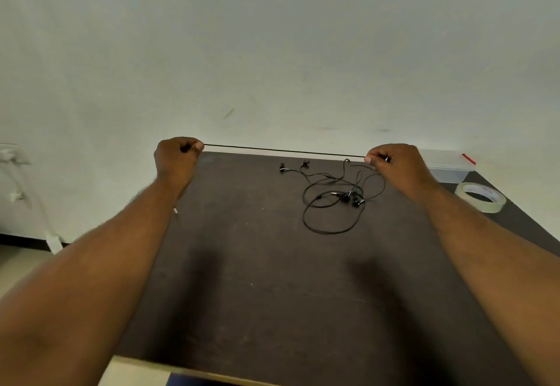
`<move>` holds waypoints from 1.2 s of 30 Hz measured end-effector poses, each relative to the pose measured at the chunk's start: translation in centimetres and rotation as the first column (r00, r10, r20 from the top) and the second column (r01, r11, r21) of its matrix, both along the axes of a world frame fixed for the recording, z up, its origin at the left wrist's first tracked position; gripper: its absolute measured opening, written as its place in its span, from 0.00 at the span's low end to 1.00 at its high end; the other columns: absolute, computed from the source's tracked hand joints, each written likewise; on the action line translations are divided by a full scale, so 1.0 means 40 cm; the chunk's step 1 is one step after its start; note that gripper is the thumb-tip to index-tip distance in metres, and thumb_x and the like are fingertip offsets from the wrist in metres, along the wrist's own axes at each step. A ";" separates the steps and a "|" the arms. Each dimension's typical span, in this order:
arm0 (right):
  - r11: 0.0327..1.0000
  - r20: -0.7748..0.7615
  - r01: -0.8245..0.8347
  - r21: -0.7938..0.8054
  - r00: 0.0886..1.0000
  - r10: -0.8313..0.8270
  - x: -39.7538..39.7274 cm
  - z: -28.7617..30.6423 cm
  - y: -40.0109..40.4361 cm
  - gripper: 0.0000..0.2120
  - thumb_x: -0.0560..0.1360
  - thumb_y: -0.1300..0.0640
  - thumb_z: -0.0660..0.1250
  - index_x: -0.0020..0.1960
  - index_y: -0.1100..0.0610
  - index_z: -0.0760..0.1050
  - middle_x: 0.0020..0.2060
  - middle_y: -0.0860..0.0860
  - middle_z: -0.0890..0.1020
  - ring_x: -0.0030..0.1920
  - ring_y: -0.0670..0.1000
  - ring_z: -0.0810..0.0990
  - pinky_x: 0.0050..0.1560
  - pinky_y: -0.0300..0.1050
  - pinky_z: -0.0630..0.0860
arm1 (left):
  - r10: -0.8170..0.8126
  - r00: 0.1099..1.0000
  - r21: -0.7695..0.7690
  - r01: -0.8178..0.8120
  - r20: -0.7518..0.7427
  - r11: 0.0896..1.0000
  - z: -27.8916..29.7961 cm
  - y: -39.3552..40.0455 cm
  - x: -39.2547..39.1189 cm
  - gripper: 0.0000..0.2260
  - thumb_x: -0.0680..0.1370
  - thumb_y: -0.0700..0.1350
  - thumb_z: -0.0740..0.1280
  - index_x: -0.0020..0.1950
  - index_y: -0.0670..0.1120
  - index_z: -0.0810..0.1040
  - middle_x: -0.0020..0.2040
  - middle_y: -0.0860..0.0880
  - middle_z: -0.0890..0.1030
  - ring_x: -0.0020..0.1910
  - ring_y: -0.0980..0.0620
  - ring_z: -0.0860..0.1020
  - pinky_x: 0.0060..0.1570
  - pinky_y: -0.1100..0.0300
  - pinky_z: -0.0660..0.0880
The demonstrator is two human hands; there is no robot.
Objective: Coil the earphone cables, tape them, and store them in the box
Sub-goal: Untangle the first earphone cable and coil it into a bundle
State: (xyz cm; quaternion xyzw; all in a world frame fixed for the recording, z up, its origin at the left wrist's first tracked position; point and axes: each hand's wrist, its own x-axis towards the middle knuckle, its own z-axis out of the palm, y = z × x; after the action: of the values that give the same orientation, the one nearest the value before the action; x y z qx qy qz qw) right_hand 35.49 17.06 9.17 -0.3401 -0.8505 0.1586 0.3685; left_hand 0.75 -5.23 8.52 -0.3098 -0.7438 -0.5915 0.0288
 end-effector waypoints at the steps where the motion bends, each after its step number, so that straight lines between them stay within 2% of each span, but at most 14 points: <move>1: 1.000 -0.029 -0.002 -0.004 1.000 0.002 -0.004 0.004 -0.010 0.05 0.75 0.56 0.69 0.44 0.53 0.84 0.38 0.46 0.84 0.43 0.50 0.81 0.51 0.51 0.78 | 0.010 1.000 -0.013 -0.010 0.007 1.000 0.000 -0.001 0.008 0.03 0.76 0.44 0.70 0.44 0.49 0.83 0.41 0.49 0.82 0.48 0.44 0.82 0.56 0.50 0.78; 5: 0.999 -0.085 -0.045 0.014 0.995 0.046 -0.045 0.013 -0.062 0.06 0.76 0.59 0.69 0.46 0.60 0.84 0.37 0.48 0.82 0.42 0.52 0.80 0.47 0.42 0.75 | -0.098 0.992 -0.078 0.104 0.076 0.991 0.000 0.017 0.048 0.04 0.75 0.44 0.70 0.41 0.50 0.83 0.41 0.48 0.83 0.39 0.46 0.82 0.49 0.49 0.81; 6: 0.997 -0.090 -0.070 0.018 0.993 0.071 -0.060 0.013 -0.075 0.06 0.76 0.59 0.69 0.46 0.59 0.84 0.36 0.46 0.82 0.41 0.50 0.80 0.48 0.41 0.75 | -0.147 0.984 -0.100 0.157 0.102 0.982 0.004 0.026 0.066 0.03 0.76 0.44 0.70 0.48 0.49 0.83 0.47 0.47 0.84 0.37 0.48 0.81 0.45 0.51 0.82; 8: 0.992 -0.097 -0.121 0.022 0.988 0.123 -0.094 0.011 -0.097 0.05 0.76 0.59 0.69 0.46 0.58 0.84 0.36 0.42 0.81 0.41 0.47 0.80 0.49 0.42 0.75 | -0.205 0.972 -0.195 0.224 0.116 0.955 0.021 0.041 0.117 0.19 0.77 0.45 0.69 0.67 0.48 0.75 0.64 0.49 0.77 0.34 0.50 0.81 0.34 0.57 0.80; 10: 0.985 -0.104 -0.168 0.027 0.980 0.170 -0.129 0.014 -0.119 0.05 0.75 0.58 0.69 0.46 0.58 0.84 0.37 0.42 0.81 0.41 0.45 0.80 0.50 0.42 0.75 | -0.286 0.956 -0.248 0.295 0.070 0.923 0.049 0.055 0.187 0.26 0.78 0.45 0.68 0.75 0.52 0.66 0.72 0.52 0.69 0.31 0.51 0.81 0.31 0.59 0.79; 11: 0.981 -0.102 -0.190 0.036 0.976 0.193 -0.145 0.018 -0.130 0.05 0.75 0.58 0.69 0.46 0.57 0.84 0.37 0.42 0.82 0.41 0.44 0.79 0.49 0.41 0.75 | -0.374 0.923 -0.216 0.384 0.089 0.898 0.061 0.064 0.225 0.26 0.79 0.45 0.67 0.76 0.52 0.64 0.73 0.51 0.67 0.30 0.51 0.81 0.30 0.60 0.79; 13: 0.972 -0.072 -0.225 0.066 0.971 0.230 -0.172 0.026 -0.148 0.06 0.76 0.56 0.69 0.45 0.56 0.84 0.35 0.43 0.81 0.38 0.41 0.77 0.46 0.41 0.75 | -0.556 0.784 -0.068 0.593 0.275 0.803 0.082 0.082 0.298 0.23 0.81 0.44 0.64 0.75 0.48 0.65 0.70 0.48 0.70 0.34 0.47 0.83 0.35 0.57 0.81; 15: 0.962 -0.034 -0.250 0.105 0.966 0.255 -0.188 0.036 -0.161 0.07 0.76 0.55 0.68 0.45 0.55 0.84 0.35 0.42 0.81 0.37 0.41 0.77 0.43 0.42 0.74 | -0.635 0.658 0.075 0.668 0.405 0.741 0.094 0.099 0.347 0.17 0.81 0.44 0.65 0.69 0.42 0.72 0.63 0.45 0.77 0.42 0.43 0.84 0.42 0.53 0.82; 19: 0.958 -0.005 -0.272 0.095 0.962 0.273 -0.186 0.054 -0.171 0.07 0.76 0.52 0.68 0.44 0.52 0.84 0.35 0.41 0.82 0.38 0.41 0.79 0.41 0.40 0.74 | -0.588 0.774 0.005 0.604 0.234 0.797 0.080 0.119 0.352 0.06 0.76 0.40 0.71 0.49 0.37 0.82 0.40 0.41 0.83 0.39 0.49 0.83 0.42 0.58 0.82; 21: 0.960 -0.009 -0.276 0.055 0.961 0.276 -0.175 0.059 -0.170 0.06 0.74 0.50 0.71 0.43 0.52 0.84 0.35 0.43 0.83 0.38 0.42 0.79 0.40 0.39 0.74 | -0.559 0.817 -0.044 0.569 0.142 0.821 0.079 0.115 0.333 0.03 0.75 0.38 0.72 0.45 0.39 0.83 0.36 0.43 0.83 0.36 0.50 0.82 0.42 0.58 0.82; 25: 0.967 -0.101 -0.253 -0.044 0.964 0.248 -0.128 0.069 -0.133 0.05 0.72 0.54 0.73 0.42 0.55 0.84 0.33 0.48 0.83 0.36 0.46 0.79 0.41 0.39 0.75 | -0.404 0.907 -0.017 0.409 0.117 0.912 0.090 0.083 0.235 0.02 0.76 0.37 0.70 0.43 0.42 0.82 0.37 0.44 0.83 0.36 0.51 0.81 0.39 0.61 0.80; 28: 0.969 -0.063 -0.242 -0.058 0.969 0.238 -0.097 0.071 -0.103 0.04 0.73 0.55 0.72 0.43 0.55 0.83 0.33 0.49 0.83 0.34 0.45 0.79 0.42 0.39 0.74 | -0.327 0.935 -0.012 0.331 0.137 0.943 0.098 0.048 0.153 0.04 0.76 0.37 0.70 0.41 0.43 0.82 0.38 0.44 0.83 0.36 0.50 0.81 0.40 0.59 0.81; 32: 0.969 -0.022 -0.238 -0.062 0.971 0.237 -0.100 0.071 -0.091 0.05 0.73 0.55 0.72 0.44 0.55 0.84 0.34 0.53 0.84 0.36 0.51 0.82 0.44 0.44 0.77 | -0.304 0.942 -0.039 0.312 0.138 0.949 0.096 0.032 0.115 0.04 0.75 0.37 0.71 0.42 0.43 0.82 0.38 0.43 0.83 0.37 0.49 0.82 0.39 0.60 0.80; 36: 0.965 -0.048 -0.254 -0.061 0.967 0.251 -0.108 0.083 -0.092 0.03 0.73 0.55 0.73 0.43 0.54 0.84 0.34 0.50 0.84 0.32 0.40 0.78 0.40 0.36 0.74 | -0.296 0.944 -0.037 0.304 0.145 0.952 0.092 0.022 0.106 0.06 0.76 0.36 0.70 0.40 0.44 0.82 0.38 0.43 0.83 0.38 0.48 0.82 0.39 0.60 0.80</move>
State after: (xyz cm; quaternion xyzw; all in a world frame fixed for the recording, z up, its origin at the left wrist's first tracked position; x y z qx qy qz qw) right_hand 31.18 13.37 12.51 -0.2378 -0.8736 0.2393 0.3507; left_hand 4.98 -4.34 12.19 -0.3785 -0.7053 -0.5868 -0.1222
